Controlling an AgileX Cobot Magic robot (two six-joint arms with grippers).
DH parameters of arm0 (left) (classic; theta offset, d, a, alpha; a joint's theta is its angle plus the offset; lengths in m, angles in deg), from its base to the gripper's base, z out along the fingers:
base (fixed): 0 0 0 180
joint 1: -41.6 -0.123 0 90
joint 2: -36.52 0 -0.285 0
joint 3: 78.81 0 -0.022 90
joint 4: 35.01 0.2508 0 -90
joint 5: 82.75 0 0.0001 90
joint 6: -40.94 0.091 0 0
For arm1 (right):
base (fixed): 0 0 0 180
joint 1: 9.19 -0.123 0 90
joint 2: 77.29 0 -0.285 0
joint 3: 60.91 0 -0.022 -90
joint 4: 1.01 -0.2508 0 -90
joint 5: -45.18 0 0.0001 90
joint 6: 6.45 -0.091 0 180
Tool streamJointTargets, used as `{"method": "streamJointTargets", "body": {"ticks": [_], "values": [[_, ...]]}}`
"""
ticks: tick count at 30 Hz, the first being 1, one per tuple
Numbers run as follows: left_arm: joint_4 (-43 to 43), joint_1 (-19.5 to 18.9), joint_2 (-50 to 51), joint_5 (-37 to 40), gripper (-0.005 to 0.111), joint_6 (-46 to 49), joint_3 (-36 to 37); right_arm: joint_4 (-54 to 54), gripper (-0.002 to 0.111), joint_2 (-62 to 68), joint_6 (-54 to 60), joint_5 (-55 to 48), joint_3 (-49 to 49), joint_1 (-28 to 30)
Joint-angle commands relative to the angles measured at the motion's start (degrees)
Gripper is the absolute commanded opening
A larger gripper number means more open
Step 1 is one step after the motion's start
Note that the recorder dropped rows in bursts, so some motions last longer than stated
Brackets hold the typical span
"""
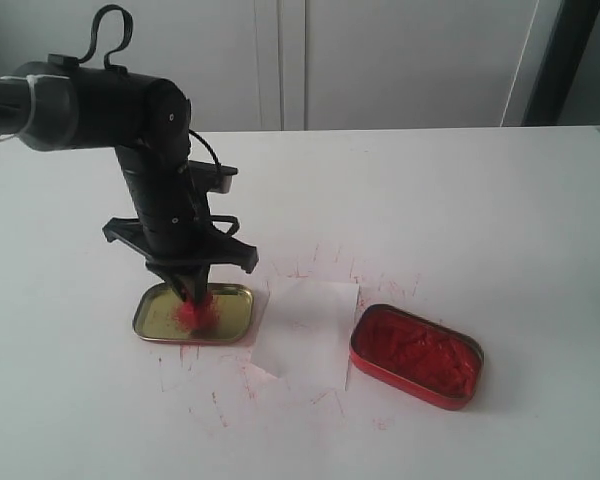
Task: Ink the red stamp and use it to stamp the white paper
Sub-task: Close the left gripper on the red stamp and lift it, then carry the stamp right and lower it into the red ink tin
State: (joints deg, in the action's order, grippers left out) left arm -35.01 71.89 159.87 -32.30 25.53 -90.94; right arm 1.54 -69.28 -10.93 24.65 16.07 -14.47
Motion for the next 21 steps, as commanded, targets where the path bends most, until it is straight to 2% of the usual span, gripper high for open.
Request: {"method": "streamJointTargets", "body": {"ticks": [1, 6, 21], "values": [[0.0, 0.4, -0.3, 6.5, 0.0, 0.6, -3.5, 0.3, 0.0, -0.2, -0.3, 0.7, 0.2, 0.1], [0.0, 2.3, -0.3, 9.7, 0.0, 2.3, -6.9, 0.3, 0.0, -0.2, -0.3, 0.7, 0.2, 0.1], [0.0, 14.0, -0.3, 10.6, 0.0, 4.9, -17.4, 0.3, 0.0, -0.2, -0.3, 0.7, 0.2, 0.1]]}}
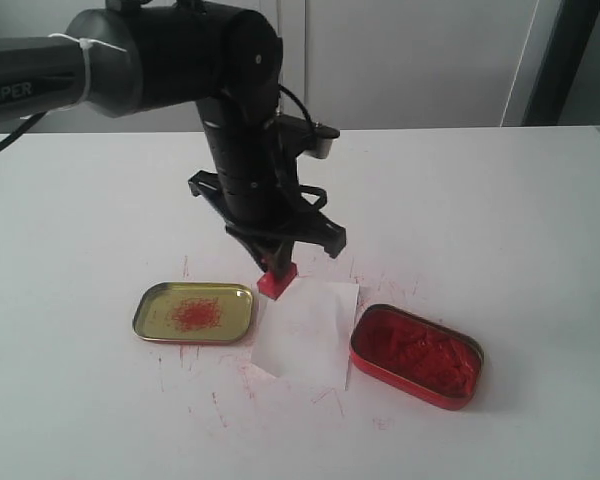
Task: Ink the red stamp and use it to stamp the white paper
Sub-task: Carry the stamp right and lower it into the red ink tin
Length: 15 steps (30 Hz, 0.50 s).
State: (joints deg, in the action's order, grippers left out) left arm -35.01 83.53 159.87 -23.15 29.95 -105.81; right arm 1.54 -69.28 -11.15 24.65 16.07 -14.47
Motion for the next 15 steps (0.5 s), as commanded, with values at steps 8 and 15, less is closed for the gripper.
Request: {"method": "streamJointTargets", "body": {"ticks": [8, 15], "values": [[-0.4, 6.8, -0.2, 0.1, 0.0, 3.9, -4.5, 0.3, 0.0, -0.2, 0.0, 0.7, 0.2, 0.1], [-2.2, 7.5, -0.2, -1.2, 0.0, 5.2, -4.5, 0.3, 0.0, -0.2, 0.0, 0.7, 0.2, 0.1]]}}
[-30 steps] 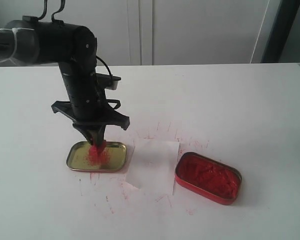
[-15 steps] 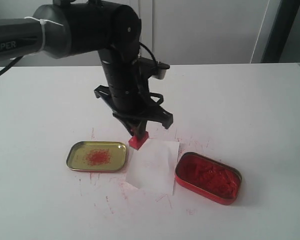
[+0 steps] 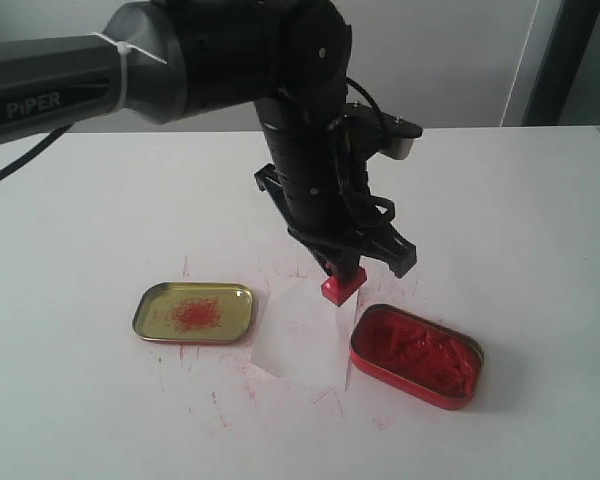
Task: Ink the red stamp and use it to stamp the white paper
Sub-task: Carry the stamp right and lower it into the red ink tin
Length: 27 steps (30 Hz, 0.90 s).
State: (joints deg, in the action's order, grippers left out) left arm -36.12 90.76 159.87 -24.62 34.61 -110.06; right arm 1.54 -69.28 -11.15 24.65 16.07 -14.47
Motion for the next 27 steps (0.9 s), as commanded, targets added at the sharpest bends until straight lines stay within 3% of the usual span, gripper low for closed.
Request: {"method": "streamJointTargets", "body": {"ticks": [1, 11, 14, 22, 27], "values": [[-1.1, 0.3, -0.2, 0.3, 0.0, 0.5, -0.2, 0.3, 0.0, -0.2, 0.0, 0.7, 0.2, 0.1], [1.7, 3.3, 0.7, 2.0, 0.0, 1.9, -0.9, 0.3, 0.0, -0.2, 0.0, 0.7, 0.2, 0.1], [1.7, 4.2, 4.6, 7.0, 0.0, 3.6, -6.0, 0.3, 0.0, -0.2, 0.0, 0.7, 0.2, 0.1], [-0.1, 7.1, 16.9, 10.4, 0.0, 7.9, -21.3, 0.3, 0.0, -0.2, 0.0, 0.7, 0.2, 0.1], [-2.4, 7.1, 19.4, 10.2, 0.0, 10.0, -23.0, 0.3, 0.0, -0.2, 0.0, 0.7, 0.2, 0.1]]}}
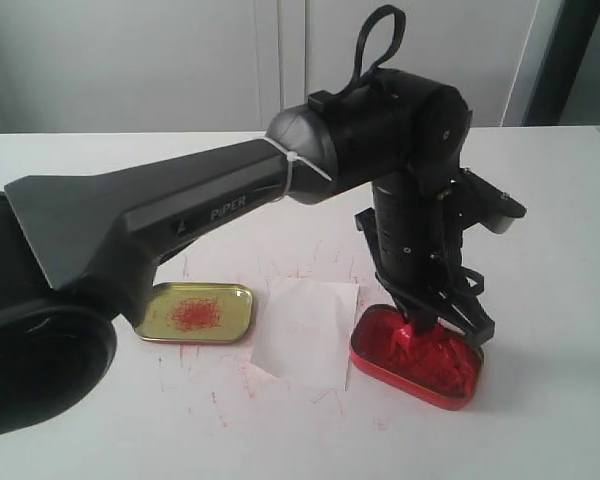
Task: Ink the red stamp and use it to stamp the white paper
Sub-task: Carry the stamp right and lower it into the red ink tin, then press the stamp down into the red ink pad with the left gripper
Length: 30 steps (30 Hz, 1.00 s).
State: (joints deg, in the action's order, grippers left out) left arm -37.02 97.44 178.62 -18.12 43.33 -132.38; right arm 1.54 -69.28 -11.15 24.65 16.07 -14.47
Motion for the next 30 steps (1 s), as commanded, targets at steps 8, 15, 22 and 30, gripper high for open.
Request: {"method": "streamJointTargets", "body": {"ticks": [8, 15, 22, 30], "values": [[-1.1, 0.7, 3.6, 2.9, 0.0, 1.9, -0.7, 0.3, 0.0, -0.2, 0.0, 0.7, 0.2, 0.1], [1.2, 0.8, 4.2, 2.5, 0.0, 1.9, -0.7, 0.3, 0.0, -0.2, 0.0, 0.7, 0.2, 0.1], [2.5, 0.8, 4.2, 0.9, 0.0, 1.9, -0.7, 0.3, 0.0, -0.2, 0.0, 0.7, 0.2, 0.1], [6.1, 0.8, 4.7, -0.6, 0.0, 2.0, -0.7, 0.3, 0.0, -0.2, 0.0, 0.7, 0.2, 0.1]]}}
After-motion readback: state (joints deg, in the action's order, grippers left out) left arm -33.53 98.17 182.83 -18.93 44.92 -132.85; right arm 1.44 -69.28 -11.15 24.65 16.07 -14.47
